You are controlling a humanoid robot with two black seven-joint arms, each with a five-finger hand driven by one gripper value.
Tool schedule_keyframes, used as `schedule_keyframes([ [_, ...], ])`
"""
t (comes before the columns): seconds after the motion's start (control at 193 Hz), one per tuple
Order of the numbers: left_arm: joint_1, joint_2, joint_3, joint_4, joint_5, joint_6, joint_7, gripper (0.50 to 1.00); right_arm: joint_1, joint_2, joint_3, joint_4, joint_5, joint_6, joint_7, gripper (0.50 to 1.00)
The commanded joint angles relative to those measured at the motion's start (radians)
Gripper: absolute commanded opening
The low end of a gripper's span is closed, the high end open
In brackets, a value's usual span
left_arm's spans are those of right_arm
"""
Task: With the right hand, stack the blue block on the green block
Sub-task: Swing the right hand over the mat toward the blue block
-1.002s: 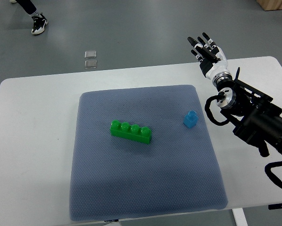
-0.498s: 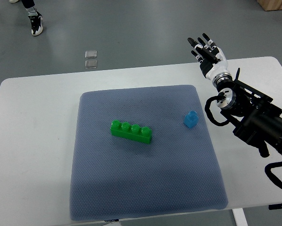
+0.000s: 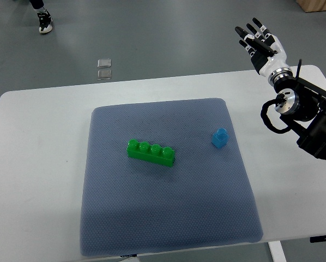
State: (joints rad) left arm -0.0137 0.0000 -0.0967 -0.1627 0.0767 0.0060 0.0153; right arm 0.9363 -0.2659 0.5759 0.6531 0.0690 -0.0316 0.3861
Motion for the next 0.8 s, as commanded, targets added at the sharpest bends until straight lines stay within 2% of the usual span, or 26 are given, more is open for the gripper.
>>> schedule_keyframes([
  [0.0, 0.0, 0.0, 0.0, 0.0, 0.001, 0.0, 0.0, 1.0, 0.027, -0.049, -0.054, 0.022, -0.149, 0.01, -0.001, 0.909],
  [0.109, 0.0, 0.0, 0.0, 0.0, 0.0, 0.0, 0.0, 1.0, 0.039, -0.081, -0.108, 0.029, -0.291, 0.021, -0.001, 0.911],
  [0.177, 0.0, 0.0, 0.0, -0.001, 0.001, 0.0, 0.0, 1.0, 0.044, -0.095, -0.136, 0.028, -0.383, 0.064, -0.001, 0.909],
  [0.296, 0.0, 0.0, 0.0, 0.0, 0.0, 0.0, 0.0, 1.0, 0.061, -0.158, -0.154, 0.042, -0.583, 0.167, 0.0, 0.911],
  [0.473, 0.0, 0.0, 0.0, -0.001, 0.0, 0.0, 0.0, 1.0, 0.098, -0.273, -0.156, 0.189, -0.911, 0.325, 0.0, 0.909],
  [0.639, 0.0, 0.0, 0.0, 0.0, 0.001, 0.0, 0.0, 1.0, 0.168, -0.323, -0.156, 0.267, -1.133, 0.525, 0.0, 0.911],
  [0.717, 0.0, 0.0, 0.0, -0.001, 0.0, 0.0, 0.0, 1.0, 0.185, -0.326, -0.157, 0.289, -1.224, 0.578, 0.0, 0.909],
  [0.794, 0.0, 0.0, 0.0, 0.0, 0.0, 0.0, 0.0, 1.0, 0.187, -0.323, -0.162, 0.316, -1.316, 0.599, -0.001, 0.909],
])
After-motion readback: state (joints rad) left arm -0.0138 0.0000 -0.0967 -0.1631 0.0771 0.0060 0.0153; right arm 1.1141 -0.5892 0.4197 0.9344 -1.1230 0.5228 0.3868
